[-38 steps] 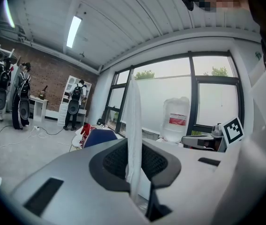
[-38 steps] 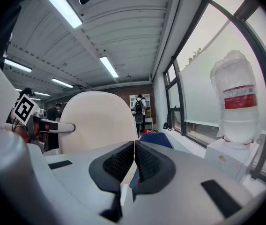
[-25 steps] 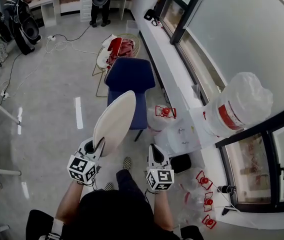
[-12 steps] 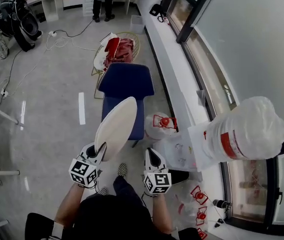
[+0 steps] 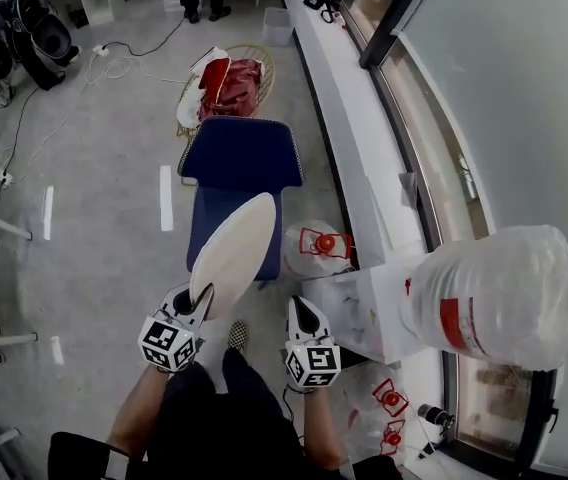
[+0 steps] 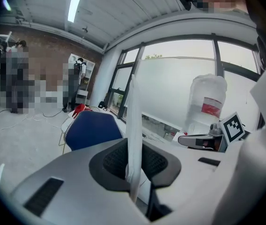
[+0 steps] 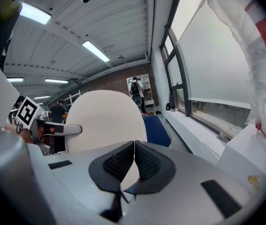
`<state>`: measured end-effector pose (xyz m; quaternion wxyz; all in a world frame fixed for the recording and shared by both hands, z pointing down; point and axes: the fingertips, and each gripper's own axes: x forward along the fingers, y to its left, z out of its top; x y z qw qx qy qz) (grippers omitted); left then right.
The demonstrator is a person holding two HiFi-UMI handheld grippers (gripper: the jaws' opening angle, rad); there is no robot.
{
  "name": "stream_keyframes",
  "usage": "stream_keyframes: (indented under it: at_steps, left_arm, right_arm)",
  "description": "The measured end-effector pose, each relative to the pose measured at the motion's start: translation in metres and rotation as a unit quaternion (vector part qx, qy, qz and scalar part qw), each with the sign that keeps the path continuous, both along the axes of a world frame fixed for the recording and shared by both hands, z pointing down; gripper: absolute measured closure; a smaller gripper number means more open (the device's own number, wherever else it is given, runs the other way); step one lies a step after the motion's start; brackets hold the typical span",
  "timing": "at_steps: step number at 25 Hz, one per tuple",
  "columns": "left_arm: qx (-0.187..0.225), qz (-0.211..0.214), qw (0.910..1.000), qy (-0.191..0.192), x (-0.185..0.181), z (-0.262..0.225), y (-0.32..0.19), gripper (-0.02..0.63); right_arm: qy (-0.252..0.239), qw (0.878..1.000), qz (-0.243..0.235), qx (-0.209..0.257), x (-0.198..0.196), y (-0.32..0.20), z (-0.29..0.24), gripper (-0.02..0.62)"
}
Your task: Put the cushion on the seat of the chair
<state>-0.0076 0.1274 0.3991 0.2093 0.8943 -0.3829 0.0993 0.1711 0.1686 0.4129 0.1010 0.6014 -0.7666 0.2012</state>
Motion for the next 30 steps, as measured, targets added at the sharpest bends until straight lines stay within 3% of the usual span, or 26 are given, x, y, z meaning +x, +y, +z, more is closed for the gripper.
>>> stream_keyframes:
  at_steps: [11, 17, 30]
  left_arm:
    - [-0.038, 0.002, 0.9992, -0.006, 0.021, 0.063, -0.043, 0.554]
    - [-0.064, 0.002, 0.9978, 0.018, 0.025, 0.107, -0.070, 0.554]
    - [-0.100, 0.020, 0.9945, 0.024, 0.035, 0.212, -0.111, 0.554]
  right_arm:
    - [-0.014, 0.999, 0.006, -0.038, 0.018, -0.036, 0.061, 0.566]
    - [-0.014, 0.998, 0.012, -0.053, 0.015, -0.059, 0.101, 0.566]
    - [-0.009, 0.996, 0.036, -0.081, 0.020, -0.089, 0.194, 0.566]
